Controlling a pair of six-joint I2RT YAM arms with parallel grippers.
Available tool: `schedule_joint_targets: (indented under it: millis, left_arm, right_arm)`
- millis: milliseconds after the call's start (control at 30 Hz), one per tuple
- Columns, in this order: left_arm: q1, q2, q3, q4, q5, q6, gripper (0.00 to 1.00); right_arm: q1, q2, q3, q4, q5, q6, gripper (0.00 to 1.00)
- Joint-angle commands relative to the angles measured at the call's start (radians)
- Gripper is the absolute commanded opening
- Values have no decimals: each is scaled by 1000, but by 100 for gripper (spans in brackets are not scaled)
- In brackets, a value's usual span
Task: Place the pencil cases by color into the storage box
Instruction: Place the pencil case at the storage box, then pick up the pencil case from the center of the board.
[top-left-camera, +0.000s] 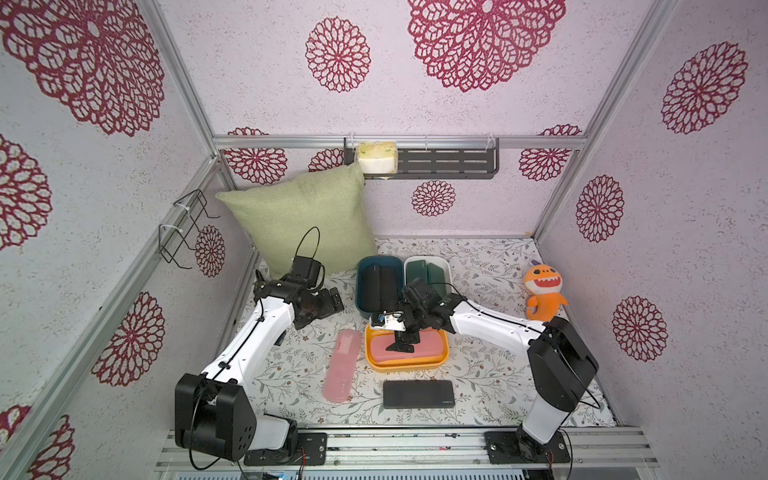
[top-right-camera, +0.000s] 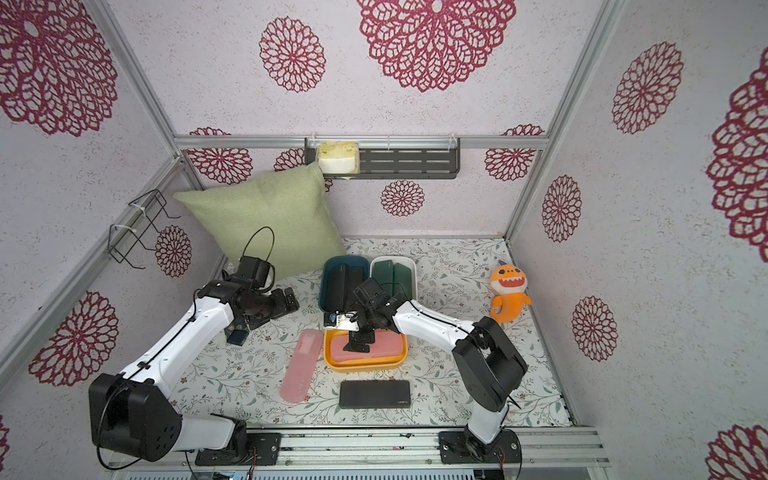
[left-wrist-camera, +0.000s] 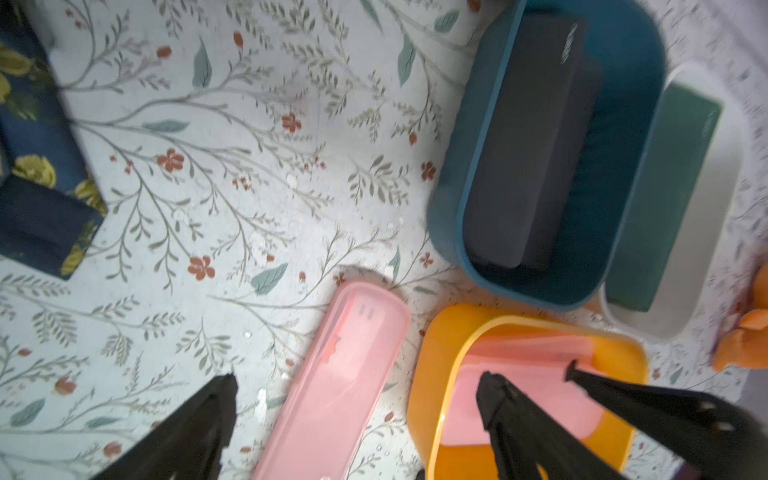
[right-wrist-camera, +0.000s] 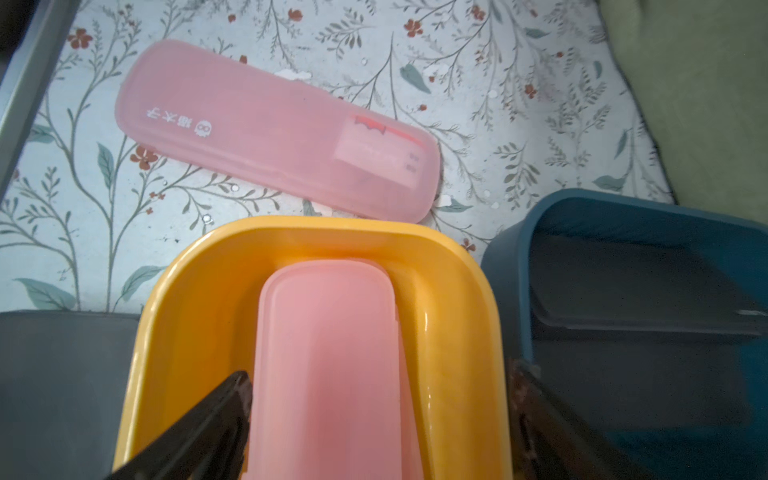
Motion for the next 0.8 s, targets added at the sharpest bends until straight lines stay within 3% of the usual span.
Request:
schedule_joint_targets:
  millis: [0,200,400,767]
  left_arm:
    - [-61,6,-15,-120,-68,-2,97]
    - [-135,25,-47,-187,-106,24,97]
    - [-173,48,-108,-121,-30,51,97]
    - [-216,156,-191,4,21,50,97]
  right_arm:
    - [1,-129,-43,162,37,96,99]
    - [-5,-221,-79,268,209,256,99]
    - [-8,-291,-90,263,317,385,99]
    - [-14,-406,-144,266,371,490,99]
